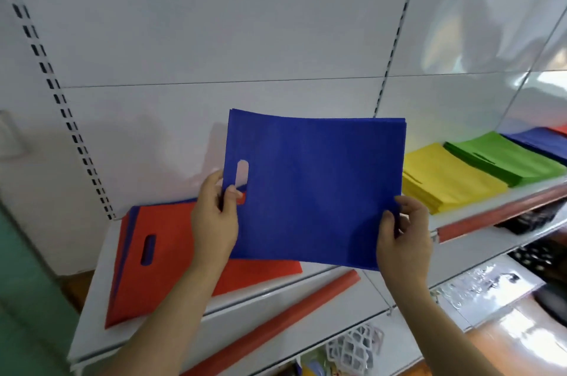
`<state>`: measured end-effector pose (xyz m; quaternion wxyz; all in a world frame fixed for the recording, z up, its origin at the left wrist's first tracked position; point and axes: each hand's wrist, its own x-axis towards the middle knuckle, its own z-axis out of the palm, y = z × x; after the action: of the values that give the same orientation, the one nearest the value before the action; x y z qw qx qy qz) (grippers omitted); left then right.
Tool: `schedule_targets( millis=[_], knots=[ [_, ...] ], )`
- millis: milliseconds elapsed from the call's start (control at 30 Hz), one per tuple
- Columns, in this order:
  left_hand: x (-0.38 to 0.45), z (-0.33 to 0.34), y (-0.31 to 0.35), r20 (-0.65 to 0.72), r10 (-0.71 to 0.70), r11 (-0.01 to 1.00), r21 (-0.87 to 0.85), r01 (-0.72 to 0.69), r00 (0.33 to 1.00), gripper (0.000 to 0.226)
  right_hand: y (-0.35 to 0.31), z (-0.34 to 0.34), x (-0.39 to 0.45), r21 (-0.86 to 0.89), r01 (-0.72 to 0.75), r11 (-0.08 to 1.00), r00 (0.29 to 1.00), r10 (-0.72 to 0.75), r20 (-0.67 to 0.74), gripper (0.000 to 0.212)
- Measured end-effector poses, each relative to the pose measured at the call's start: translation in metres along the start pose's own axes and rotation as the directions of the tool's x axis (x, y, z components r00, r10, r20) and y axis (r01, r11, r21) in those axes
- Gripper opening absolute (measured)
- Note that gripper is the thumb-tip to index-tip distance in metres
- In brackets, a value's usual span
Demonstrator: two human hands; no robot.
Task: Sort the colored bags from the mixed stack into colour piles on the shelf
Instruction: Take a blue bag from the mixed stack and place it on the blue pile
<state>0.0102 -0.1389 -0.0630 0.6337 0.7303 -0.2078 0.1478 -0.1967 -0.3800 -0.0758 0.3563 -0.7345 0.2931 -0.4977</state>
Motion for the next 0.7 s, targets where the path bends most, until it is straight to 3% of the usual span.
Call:
schedule_targets(
  millis=[133,267,700],
  knots=[
    [-0.017,0.057,0.025,0.053,0.045,0.998,-0.041,-0.043,0.998,0.034,0.031,-0.057,0.009,-0.172,0.079,0.982,0.989,-0.099,-0.106,0.029],
    [-0.043,0.132,0.054,0.182,0.122,0.992,0.004,-0.125,0.976,0.016,0.064,-0.127,0.017,-0.266,0.010,0.964,0.985,-0.055,-0.161,0.032],
    [-0.153,0.406,0.164,0.447,0.249,0.965,-0.037,-0.260,0.859,0.022,0.192,-0.362,0.091,-0.402,-0.178,0.898,0.949,0.049,-0.311,0.041]
  ],
)
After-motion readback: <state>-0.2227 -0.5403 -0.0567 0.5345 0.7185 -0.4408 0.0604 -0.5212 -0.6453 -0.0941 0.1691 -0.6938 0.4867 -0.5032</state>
